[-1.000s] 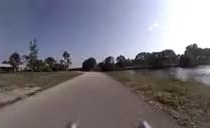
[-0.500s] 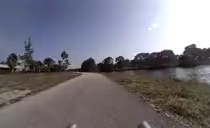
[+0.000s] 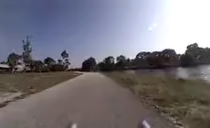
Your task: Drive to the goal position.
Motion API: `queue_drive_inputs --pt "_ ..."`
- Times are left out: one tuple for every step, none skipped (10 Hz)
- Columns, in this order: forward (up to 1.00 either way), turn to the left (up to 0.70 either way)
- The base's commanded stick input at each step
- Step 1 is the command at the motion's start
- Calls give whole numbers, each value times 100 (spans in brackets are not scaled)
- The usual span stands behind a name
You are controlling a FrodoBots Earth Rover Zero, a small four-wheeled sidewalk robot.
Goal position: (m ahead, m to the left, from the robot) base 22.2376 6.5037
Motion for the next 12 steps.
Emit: queue_drive_inputs --pt "100 24" --pt "100 38" --pt "100 40" --pt "100 40" --pt "100 15" --pt "100 2" --pt "100 2" --pt "100 2" --pt "100 2" --pt "100 12" --pt "100 39" --pt "100 40"
